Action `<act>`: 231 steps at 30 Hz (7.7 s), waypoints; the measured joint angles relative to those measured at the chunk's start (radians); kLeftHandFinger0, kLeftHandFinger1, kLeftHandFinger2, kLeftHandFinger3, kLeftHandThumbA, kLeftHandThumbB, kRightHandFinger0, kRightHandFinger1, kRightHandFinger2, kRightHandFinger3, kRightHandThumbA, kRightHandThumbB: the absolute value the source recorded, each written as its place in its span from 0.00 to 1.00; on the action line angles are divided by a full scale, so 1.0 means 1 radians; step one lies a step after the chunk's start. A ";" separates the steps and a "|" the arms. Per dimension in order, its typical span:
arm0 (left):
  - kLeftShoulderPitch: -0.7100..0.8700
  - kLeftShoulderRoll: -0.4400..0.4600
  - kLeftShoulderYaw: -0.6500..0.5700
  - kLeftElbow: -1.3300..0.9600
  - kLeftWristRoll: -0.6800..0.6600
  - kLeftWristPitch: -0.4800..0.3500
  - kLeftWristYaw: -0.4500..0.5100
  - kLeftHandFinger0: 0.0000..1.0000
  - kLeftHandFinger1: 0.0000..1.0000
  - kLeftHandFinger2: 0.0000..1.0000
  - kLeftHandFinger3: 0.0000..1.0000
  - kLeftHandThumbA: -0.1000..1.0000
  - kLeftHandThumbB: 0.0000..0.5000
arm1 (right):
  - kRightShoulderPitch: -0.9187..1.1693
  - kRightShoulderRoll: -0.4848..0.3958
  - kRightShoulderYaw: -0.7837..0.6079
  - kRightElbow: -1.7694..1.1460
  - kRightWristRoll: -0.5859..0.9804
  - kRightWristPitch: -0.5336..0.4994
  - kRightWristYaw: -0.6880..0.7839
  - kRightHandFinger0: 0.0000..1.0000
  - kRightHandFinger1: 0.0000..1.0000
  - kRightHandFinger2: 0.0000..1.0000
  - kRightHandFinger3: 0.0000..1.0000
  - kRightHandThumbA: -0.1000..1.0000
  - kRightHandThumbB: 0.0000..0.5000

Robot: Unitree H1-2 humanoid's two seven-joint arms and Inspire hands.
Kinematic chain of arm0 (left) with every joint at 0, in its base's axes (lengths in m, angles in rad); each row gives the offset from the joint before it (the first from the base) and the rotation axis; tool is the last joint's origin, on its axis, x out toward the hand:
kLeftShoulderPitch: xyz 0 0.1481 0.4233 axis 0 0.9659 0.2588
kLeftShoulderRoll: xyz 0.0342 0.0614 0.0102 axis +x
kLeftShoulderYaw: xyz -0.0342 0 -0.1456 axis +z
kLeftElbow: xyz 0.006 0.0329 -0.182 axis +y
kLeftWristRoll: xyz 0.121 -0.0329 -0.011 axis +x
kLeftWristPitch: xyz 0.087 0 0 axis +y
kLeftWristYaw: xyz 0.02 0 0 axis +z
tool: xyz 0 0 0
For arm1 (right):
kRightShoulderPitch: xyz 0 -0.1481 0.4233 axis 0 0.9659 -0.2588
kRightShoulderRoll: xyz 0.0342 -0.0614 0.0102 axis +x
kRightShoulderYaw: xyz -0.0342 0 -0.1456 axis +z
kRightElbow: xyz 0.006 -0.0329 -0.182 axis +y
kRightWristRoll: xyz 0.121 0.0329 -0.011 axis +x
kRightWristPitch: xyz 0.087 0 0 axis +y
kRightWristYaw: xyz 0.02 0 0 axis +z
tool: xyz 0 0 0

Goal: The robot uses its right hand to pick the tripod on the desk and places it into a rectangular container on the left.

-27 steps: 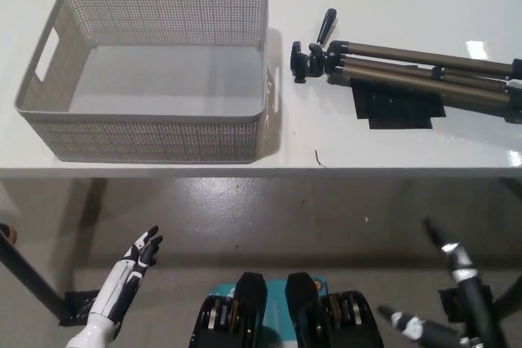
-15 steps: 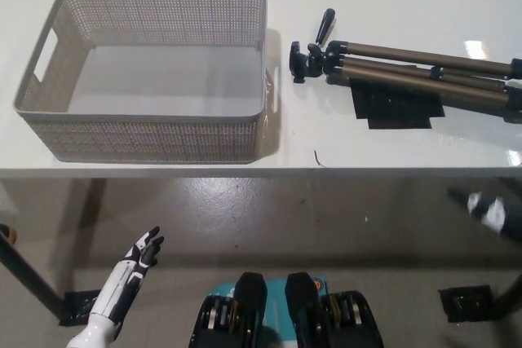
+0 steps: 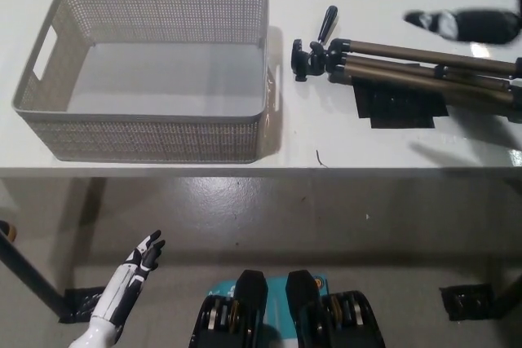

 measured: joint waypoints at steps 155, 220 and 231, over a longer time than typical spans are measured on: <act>-0.022 0.032 -0.136 0.072 0.122 -0.118 -0.074 1.00 1.00 1.00 1.00 1.00 1.00 | -0.579 0.324 0.436 0.943 -0.558 -0.180 -0.251 1.00 1.00 1.00 1.00 1.00 0.92; -0.032 -0.015 -0.063 0.173 0.062 -0.151 -0.074 1.00 1.00 1.00 1.00 1.00 1.00 | 0.993 0.341 -0.128 0.258 0.480 -0.268 -0.029 1.00 1.00 1.00 1.00 1.00 0.83; -0.050 -0.019 -0.048 0.173 0.037 -0.188 -0.074 1.00 1.00 1.00 1.00 1.00 1.00 | 0.968 0.342 -0.140 0.269 0.559 -0.310 0.024 1.00 1.00 1.00 1.00 1.00 0.82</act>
